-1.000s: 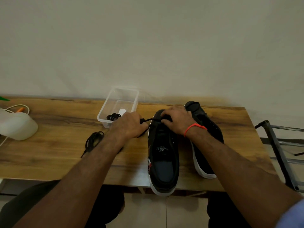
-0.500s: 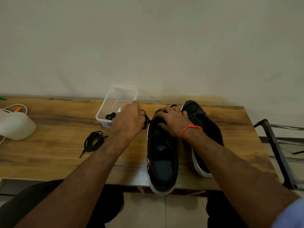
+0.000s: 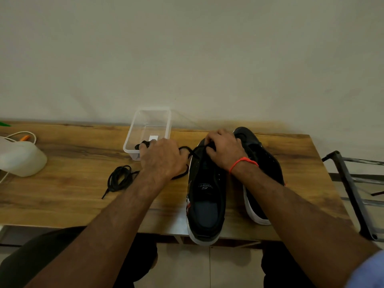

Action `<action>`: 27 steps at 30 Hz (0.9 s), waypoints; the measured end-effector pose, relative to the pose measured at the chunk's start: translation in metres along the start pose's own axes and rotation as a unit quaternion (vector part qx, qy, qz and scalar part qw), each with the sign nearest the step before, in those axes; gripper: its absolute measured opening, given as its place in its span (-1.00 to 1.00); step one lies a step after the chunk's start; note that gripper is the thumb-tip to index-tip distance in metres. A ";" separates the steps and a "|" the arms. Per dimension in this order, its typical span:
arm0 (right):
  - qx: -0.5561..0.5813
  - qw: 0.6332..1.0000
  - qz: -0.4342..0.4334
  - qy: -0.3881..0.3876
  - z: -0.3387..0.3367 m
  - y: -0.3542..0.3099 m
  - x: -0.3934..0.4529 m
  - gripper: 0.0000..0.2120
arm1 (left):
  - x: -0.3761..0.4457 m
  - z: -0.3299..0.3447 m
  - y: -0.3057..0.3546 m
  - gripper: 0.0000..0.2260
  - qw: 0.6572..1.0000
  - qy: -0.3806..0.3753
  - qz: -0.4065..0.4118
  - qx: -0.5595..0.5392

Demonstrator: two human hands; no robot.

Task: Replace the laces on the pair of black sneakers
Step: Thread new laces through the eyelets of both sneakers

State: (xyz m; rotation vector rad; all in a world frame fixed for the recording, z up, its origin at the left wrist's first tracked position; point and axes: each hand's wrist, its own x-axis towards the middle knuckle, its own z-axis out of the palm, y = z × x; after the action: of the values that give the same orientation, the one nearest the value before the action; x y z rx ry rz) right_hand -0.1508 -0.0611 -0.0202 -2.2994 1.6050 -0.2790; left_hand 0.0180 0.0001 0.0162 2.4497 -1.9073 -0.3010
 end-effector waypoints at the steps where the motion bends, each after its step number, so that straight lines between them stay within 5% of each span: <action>1: -0.001 1.000 -0.011 0.012 0.000 0.000 0.000 -0.85 | 0.000 -0.001 0.002 -0.63 0.999 0.038 0.012 -0.002; 5: -0.036 0.998 -0.045 0.025 0.003 -0.002 -0.003 -0.84 | 0.001 0.004 0.003 -0.67 0.993 0.090 0.075 -0.021; 12: -0.019 0.995 -0.093 0.011 0.002 -0.006 -0.003 -0.89 | -0.001 0.011 0.008 -0.69 0.989 0.011 0.104 -0.107; 15: 0.134 0.990 -0.027 -0.031 -0.001 -0.010 -0.002 -0.87 | 0.000 0.011 0.007 -0.74 0.990 -0.030 0.100 -0.091; 19: 0.415 0.907 0.066 0.014 -0.015 -0.016 -0.001 -0.72 | 0.004 0.012 0.009 -0.61 0.982 -0.081 0.063 -0.160; 23: 0.528 0.847 -0.010 0.056 -0.033 -0.016 -0.001 -0.73 | 0.001 -0.004 0.016 -0.54 0.877 -0.118 -0.009 -0.466; 27: 0.477 0.873 -0.098 -0.033 -0.034 -0.019 -0.006 -0.81 | 0.005 -0.014 0.012 -0.55 0.731 -0.124 -0.034 -0.670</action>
State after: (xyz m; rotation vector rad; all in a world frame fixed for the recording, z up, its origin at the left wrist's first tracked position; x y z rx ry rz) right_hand -0.1475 -0.0544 0.0189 -1.6312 0.8562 -0.8168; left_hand 0.0096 -0.0094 0.0314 1.4192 -0.8791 -1.4250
